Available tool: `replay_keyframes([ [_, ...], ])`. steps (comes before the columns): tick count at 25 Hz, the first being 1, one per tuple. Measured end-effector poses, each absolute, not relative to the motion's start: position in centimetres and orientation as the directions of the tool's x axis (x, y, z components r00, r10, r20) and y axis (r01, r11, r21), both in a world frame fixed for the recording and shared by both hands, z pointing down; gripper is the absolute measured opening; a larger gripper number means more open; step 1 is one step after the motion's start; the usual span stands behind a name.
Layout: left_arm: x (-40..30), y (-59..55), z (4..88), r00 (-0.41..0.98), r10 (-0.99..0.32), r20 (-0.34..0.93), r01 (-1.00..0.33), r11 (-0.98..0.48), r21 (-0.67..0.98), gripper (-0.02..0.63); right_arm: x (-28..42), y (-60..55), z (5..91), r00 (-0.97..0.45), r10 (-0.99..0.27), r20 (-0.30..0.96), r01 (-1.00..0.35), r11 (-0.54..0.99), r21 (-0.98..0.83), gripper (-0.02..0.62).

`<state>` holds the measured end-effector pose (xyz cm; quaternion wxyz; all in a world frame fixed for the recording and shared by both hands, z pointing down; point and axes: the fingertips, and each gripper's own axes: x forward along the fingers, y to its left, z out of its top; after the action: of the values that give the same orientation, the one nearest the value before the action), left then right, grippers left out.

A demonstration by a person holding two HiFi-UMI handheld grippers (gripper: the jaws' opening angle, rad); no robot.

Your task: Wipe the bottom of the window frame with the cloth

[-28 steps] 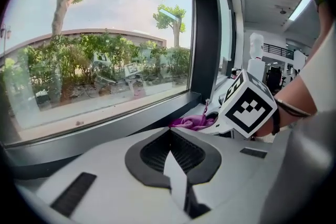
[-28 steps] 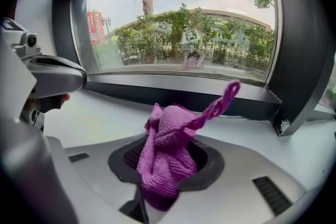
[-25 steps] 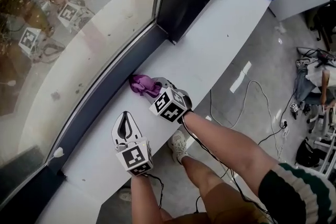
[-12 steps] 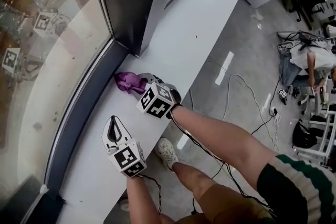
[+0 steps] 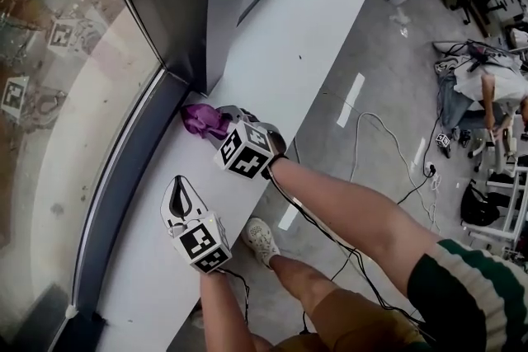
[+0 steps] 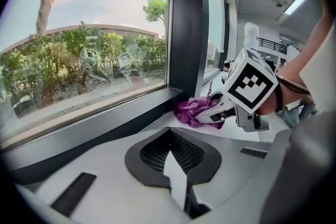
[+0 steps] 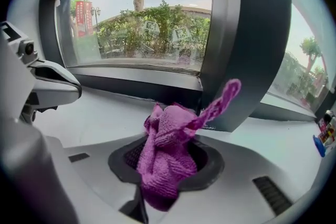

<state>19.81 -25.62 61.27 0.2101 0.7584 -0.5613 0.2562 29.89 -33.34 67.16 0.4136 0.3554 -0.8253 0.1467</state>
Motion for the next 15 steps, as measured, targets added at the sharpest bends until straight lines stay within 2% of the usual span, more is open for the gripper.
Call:
replay_keyframes([
  [5,17.6,-22.6,59.0,0.222,-0.749,0.624,-0.965,-0.260,0.031,0.006,27.4,-30.3,64.9,-0.422,-0.460,0.782,-0.696,0.716,0.045,0.130],
  [15,21.0,-27.5,61.0,0.264,-0.748,0.609,-0.957,-0.283,0.067,0.006,30.8,-34.9,67.4,-0.400,-0.462,0.792,-0.707,0.705,0.054,0.130],
])
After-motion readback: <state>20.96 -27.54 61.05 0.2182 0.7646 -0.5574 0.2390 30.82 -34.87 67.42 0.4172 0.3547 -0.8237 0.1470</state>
